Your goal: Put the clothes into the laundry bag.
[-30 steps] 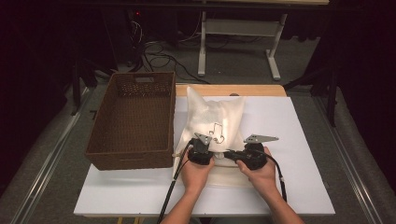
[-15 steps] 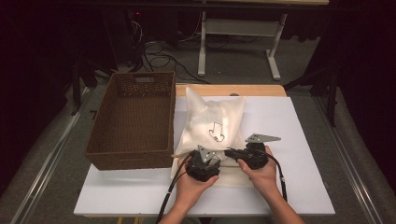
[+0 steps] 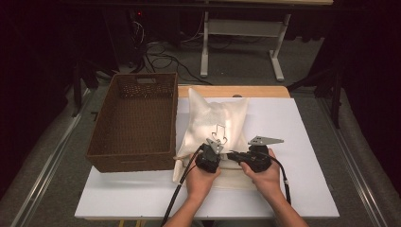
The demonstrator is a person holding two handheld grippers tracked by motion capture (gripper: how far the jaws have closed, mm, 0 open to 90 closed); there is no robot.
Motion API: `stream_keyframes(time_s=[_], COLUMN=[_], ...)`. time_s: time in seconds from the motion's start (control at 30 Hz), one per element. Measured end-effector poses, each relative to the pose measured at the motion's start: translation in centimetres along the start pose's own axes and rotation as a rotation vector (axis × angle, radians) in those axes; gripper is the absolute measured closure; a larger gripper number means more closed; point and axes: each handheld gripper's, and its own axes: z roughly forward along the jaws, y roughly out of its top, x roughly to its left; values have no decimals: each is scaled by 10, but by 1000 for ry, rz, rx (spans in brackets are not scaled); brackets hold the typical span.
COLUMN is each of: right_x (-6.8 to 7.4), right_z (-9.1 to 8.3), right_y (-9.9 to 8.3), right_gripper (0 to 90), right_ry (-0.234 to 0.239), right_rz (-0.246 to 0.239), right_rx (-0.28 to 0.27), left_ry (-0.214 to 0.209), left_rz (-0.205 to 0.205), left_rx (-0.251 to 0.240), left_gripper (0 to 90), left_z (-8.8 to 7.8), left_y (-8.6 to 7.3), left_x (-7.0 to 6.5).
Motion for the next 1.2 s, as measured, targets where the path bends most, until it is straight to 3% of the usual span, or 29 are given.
stream_keyframes(time_s=[0.17,0.23,0.33,0.37,0.43,0.5,0.63,0.73,0.8,0.9,0.97,1.2], right_x=[2,2,1,0,0,0,0,3,2,-1,-7,-22], right_z=[1,1,2,2,3,3,-2,-13,-21,-34,-44,-69], right_y=[-1,-2,-3,-3,-4,-5,-5,-5,-6,-11,-18,-44], right_gripper=[893,893,893,892,888,868,658,419,321,203,157,174], right_ry=[4,1,-16,-25,-30,-21,11,12,16,-4,-23,-127], right_rz=[-3,-1,1,-1,-3,-10,-26,-46,-61,-46,-11,111], right_rx=[11,18,33,36,34,32,-12,-47,-54,-68,-81,-75], left_ry=[61,55,7,-23,-74,-66,-96,-120,-121,-120,-99,-56], left_rz=[-45,-55,-96,-96,-68,-13,6,11,27,32,19,-10], left_rx=[6,3,-14,-22,-26,-67,-129,-150,-156,-180,-196,-186], left_gripper=[900,900,899,887,774,688,566,495,446,424,417,411], left_z=[6,6,1,-4,-12,-27,-59,-80,-93,-111,-122,-146], left_y=[6,6,2,0,-4,-10,-21,-28,-33,-41,-50,-75], left_x=[3,4,9,10,10,10,20,29,33,42,51,76])
